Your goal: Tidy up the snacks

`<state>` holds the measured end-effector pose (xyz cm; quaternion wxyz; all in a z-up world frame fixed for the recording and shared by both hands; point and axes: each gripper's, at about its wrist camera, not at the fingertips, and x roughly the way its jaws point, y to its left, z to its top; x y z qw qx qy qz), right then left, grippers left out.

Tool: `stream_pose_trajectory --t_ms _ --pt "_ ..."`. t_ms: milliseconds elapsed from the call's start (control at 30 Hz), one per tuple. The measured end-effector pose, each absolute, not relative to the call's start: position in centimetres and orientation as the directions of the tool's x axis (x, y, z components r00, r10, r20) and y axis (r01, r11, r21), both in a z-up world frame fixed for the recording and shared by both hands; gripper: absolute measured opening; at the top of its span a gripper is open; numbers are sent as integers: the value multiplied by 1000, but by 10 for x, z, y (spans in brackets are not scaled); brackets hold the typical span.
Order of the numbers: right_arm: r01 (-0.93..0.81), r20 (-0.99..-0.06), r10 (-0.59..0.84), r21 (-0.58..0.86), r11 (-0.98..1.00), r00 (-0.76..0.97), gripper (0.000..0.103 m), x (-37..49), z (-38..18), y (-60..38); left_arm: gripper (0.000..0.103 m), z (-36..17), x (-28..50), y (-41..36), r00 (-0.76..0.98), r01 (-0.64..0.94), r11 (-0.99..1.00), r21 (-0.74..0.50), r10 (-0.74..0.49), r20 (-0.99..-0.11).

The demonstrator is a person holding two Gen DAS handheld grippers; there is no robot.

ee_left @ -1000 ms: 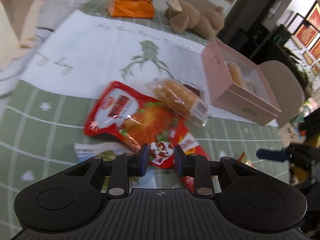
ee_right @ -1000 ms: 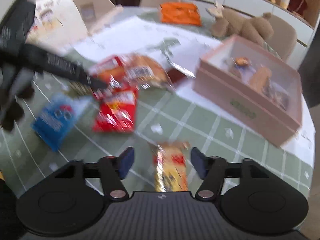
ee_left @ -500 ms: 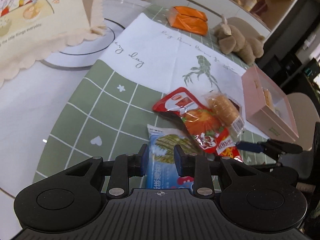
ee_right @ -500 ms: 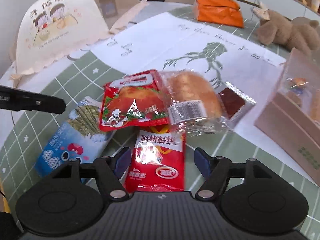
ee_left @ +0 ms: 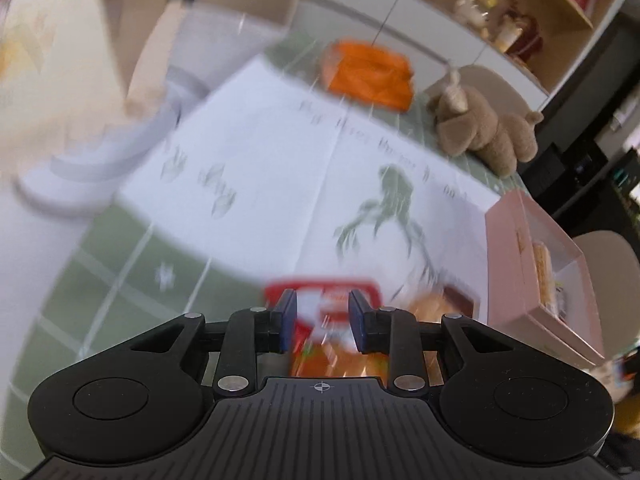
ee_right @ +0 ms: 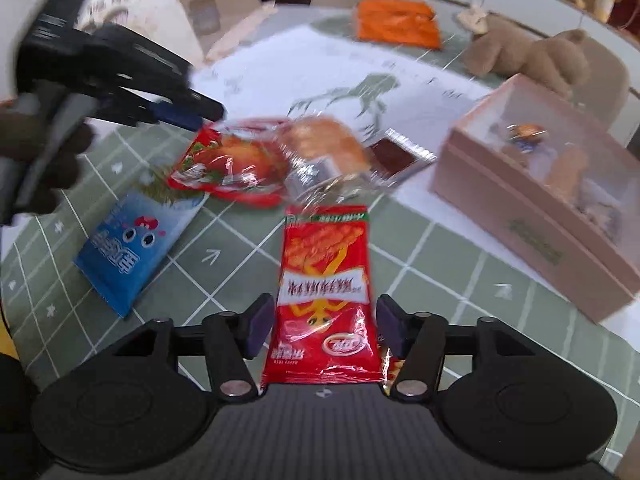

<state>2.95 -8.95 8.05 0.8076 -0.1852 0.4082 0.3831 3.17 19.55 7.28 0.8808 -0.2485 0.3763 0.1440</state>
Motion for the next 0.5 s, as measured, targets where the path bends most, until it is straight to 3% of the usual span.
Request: stream_pose_trajectory --t_ms 67,167,333,400,433,500 --pt "-753 -768 472 -19 658 432 66 29 89 -102 31 84 39 187 715 -380 858 -347 34 -699" --pt "-701 -713 448 -86 708 539 69 34 95 -118 31 85 56 178 698 -313 875 -370 -52 -714" --pt "-649 -614 424 -196 735 666 69 51 99 -112 31 73 52 185 660 -383 870 -309 24 -751" --pt "-679 -604 456 -201 706 654 74 58 101 -98 31 66 43 194 644 -416 849 -327 22 -765" --pt "-715 -620 490 -169 679 612 79 63 100 -89 31 62 39 198 638 -424 842 -333 16 -770" --pt "-786 -659 565 -66 614 496 80 72 96 -65 30 57 27 202 632 -420 835 -356 -13 -775"
